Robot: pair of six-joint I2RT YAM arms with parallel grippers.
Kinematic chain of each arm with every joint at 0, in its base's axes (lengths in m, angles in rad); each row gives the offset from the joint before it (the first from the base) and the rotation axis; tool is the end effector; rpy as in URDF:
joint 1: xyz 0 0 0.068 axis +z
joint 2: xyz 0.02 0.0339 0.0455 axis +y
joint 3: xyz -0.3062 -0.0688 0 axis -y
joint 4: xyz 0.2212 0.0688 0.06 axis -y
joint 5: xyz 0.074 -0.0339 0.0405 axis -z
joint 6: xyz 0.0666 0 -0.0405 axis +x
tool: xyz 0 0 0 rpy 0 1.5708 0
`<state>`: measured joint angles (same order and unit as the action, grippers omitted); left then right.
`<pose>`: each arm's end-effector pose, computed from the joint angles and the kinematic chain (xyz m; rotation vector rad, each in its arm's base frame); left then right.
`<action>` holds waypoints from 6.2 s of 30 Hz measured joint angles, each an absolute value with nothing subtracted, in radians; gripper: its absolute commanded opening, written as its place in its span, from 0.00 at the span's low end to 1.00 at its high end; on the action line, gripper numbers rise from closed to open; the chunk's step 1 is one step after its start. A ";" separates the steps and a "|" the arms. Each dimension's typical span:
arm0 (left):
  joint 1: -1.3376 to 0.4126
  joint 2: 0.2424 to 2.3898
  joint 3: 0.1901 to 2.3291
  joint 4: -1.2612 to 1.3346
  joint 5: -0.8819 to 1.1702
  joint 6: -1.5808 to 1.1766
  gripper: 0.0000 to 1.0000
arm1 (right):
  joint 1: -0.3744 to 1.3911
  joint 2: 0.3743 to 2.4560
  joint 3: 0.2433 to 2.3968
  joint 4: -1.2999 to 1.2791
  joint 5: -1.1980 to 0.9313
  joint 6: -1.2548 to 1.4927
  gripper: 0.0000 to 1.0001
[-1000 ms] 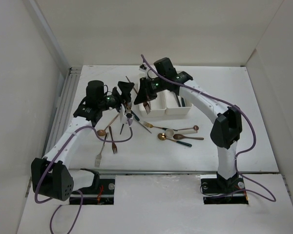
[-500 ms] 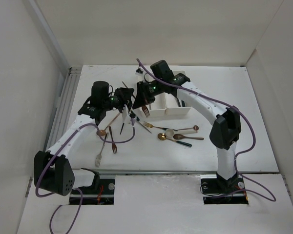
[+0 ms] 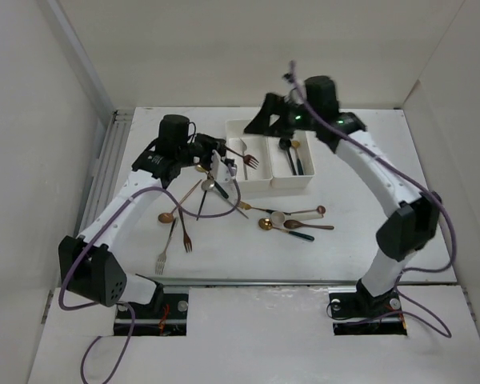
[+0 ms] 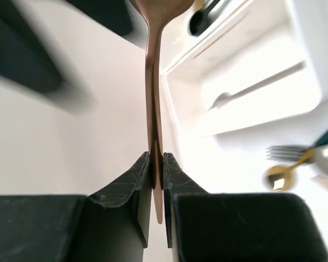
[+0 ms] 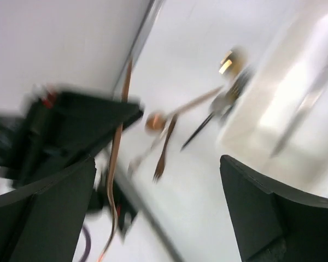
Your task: Sort the eating utensils into containers
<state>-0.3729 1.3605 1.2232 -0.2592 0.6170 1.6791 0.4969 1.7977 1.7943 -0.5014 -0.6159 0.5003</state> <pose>0.2670 -0.1458 0.3926 1.7948 0.6265 0.2813 0.3532 0.2353 0.4090 -0.4050 2.1789 1.2230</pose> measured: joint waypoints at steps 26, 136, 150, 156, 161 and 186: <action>-0.331 1.894 1.416 0.063 0.612 -0.483 0.27 | 0.387 1.274 1.461 -0.368 0.157 0.575 1.00; -0.392 1.063 0.892 -0.162 0.518 1.982 0.02 | 0.677 1.954 1.898 -0.575 -0.691 0.263 0.00; -0.413 1.180 0.973 -0.055 0.312 1.236 1.00 | 0.507 1.770 1.611 -0.456 -0.259 0.424 0.00; -0.340 1.473 1.200 -0.234 0.211 0.681 0.95 | 0.414 1.753 1.556 -0.466 0.039 0.414 0.00; -0.313 1.564 1.121 -0.357 0.188 0.453 0.86 | 0.395 1.838 1.586 -0.491 0.121 0.410 0.04; -0.183 1.422 0.957 -0.497 0.185 0.790 0.81 | 0.429 1.699 1.601 -0.564 0.144 0.396 0.71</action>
